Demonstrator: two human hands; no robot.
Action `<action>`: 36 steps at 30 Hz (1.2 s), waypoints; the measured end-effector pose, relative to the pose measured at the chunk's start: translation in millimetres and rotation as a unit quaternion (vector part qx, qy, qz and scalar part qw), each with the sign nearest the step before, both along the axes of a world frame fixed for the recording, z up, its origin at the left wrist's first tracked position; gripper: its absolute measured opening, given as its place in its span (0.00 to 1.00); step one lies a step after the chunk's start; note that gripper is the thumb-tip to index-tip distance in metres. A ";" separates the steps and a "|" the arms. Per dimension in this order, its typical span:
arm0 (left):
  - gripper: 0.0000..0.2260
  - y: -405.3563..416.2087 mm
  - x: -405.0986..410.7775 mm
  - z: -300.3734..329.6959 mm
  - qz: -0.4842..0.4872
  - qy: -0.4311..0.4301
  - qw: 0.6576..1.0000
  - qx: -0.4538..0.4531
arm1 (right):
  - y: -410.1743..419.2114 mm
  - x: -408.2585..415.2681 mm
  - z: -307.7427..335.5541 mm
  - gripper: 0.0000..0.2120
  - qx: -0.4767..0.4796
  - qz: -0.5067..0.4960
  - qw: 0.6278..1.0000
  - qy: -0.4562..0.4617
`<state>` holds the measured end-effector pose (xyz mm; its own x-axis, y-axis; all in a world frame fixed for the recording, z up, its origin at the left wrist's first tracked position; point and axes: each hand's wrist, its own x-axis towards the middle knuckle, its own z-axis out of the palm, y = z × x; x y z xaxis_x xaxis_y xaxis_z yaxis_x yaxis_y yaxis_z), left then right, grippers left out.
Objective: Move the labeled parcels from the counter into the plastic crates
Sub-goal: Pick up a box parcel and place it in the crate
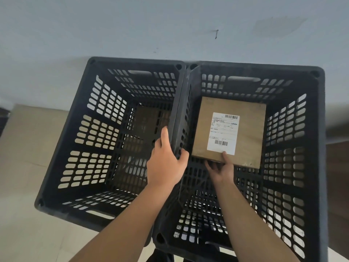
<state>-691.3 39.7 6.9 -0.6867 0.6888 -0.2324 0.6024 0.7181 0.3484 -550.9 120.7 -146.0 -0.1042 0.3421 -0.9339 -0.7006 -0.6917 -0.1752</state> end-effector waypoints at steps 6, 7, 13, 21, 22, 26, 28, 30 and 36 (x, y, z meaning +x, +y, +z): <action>0.37 0.4 -0.6 1.0 0.000 -0.016 1.000 -0.001 | 1.7 3.4 13.6 0.23 0.000 0.026 1.000 -0.014; 0.37 0.8 -0.4 2.2 0.000 -0.020 1.000 -0.004 | 2.1 6.6 19.2 0.23 0.000 0.039 0.999 -0.010; 0.37 -0.5 -2.0 10.7 0.000 -0.076 0.997 -0.005 | -9.7 29.0 81.3 0.29 -0.011 0.124 0.992 -0.022; 0.36 -33.3 -3.2 52.8 -0.016 -0.245 0.956 0.160 | -102.1 87.9 182.8 0.24 0.115 0.146 0.981 -0.061; 0.35 -42.7 -2.0 58.0 -0.027 -0.242 0.951 0.188 | -115.0 95.8 191.3 0.20 0.134 0.151 0.977 -0.070; 0.27 -89.7 20.5 75.4 -0.052 -0.327 0.908 0.258 | -173.8 113.0 217.4 0.14 0.167 0.117 0.971 -0.125; 0.20 -110.0 38.5 77.8 -0.069 -0.407 0.877 0.247 | -203.6 113.2 227.6 0.12 0.177 0.102 0.965 -0.164; 0.12 -123.6 58.4 77.2 -0.103 -0.476 0.847 0.212 | -231.1 116.0 237.1 0.10 0.192 0.100 0.951 -0.222; 0.08 -140.5 129.3 94.0 -0.202 -0.538 0.809 0.123 | -280.9 158.1 273.6 0.07 0.224 0.051 0.923 -0.307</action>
